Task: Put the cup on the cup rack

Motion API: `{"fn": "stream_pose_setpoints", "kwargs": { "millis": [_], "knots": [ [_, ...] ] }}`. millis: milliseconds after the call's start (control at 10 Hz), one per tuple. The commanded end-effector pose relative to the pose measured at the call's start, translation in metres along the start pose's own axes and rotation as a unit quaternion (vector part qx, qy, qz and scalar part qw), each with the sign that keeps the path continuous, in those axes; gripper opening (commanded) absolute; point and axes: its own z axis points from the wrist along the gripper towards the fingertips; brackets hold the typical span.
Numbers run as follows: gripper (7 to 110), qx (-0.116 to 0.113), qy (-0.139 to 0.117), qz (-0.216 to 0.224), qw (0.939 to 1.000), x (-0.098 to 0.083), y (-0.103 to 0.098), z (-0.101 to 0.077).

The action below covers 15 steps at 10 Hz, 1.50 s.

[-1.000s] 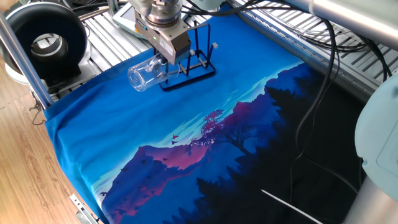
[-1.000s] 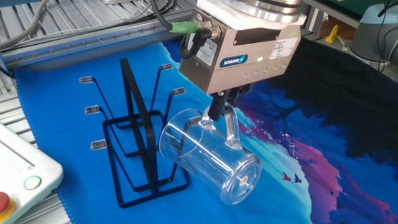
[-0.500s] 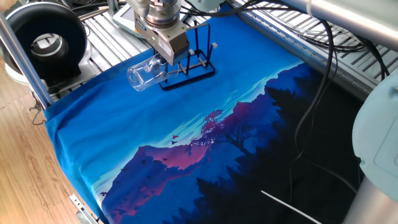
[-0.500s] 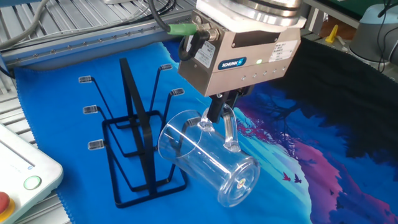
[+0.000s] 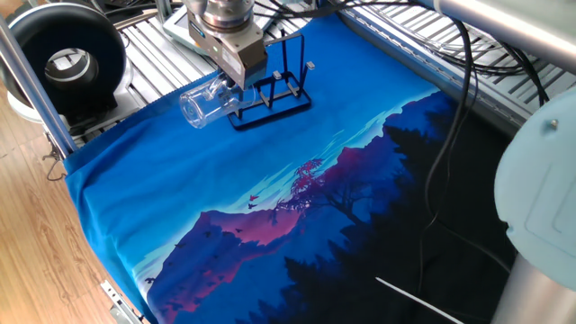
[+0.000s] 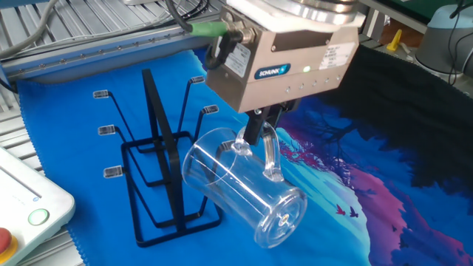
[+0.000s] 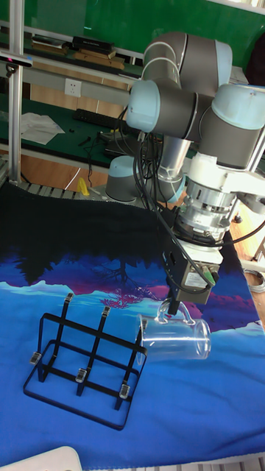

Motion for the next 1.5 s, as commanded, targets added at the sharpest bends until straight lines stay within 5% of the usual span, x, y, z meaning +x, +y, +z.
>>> {"fn": "stream_pose_setpoints", "kwargs": {
  "millis": [0,1400],
  "knots": [
    [7,-0.003,-0.014,-0.003,0.9999,0.004,-0.004,-0.008],
    [7,0.019,-0.036,0.012,0.9991,0.022,0.001,0.011]
  ]
}}
